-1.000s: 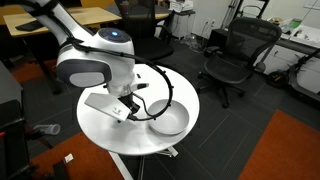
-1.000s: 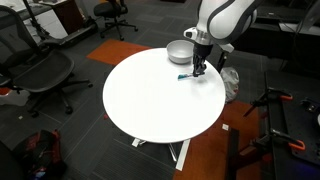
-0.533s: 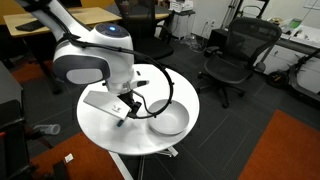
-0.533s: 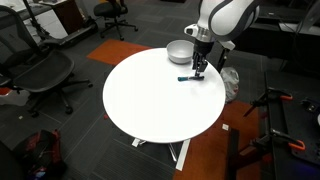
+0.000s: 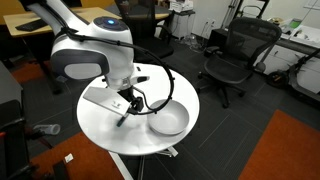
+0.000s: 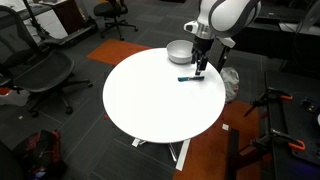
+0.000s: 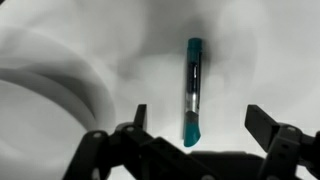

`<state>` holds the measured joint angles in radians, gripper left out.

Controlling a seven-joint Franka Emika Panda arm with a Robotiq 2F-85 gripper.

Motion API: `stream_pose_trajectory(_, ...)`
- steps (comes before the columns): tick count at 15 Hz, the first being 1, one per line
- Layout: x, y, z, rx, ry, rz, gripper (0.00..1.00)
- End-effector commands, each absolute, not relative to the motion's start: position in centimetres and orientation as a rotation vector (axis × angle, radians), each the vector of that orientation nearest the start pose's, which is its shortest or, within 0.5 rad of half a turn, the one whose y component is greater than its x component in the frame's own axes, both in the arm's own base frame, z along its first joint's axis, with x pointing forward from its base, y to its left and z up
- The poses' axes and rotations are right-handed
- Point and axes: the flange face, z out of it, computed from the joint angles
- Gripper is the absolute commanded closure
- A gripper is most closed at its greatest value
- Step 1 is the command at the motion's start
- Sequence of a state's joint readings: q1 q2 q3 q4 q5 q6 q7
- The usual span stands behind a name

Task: Move the marker to the front

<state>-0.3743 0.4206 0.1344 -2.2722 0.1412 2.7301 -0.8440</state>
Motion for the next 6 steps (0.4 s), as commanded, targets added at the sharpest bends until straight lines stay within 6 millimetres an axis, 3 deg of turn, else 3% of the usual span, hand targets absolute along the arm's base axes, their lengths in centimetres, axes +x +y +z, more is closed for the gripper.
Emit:
stream_pose_trajectory(1, 51.3, -12.7, 19.5, -2.965, -0.718, -0.160, 0.00)
stream_pose_trajectory(2, 52.3, -12.9, 18.2, -2.981, -0.704, -0.150, 0.00)
stream_pose_trajectory(6, 52.2, -12.9, 18.6, -2.984, -0.706, -0.157, 0.00)
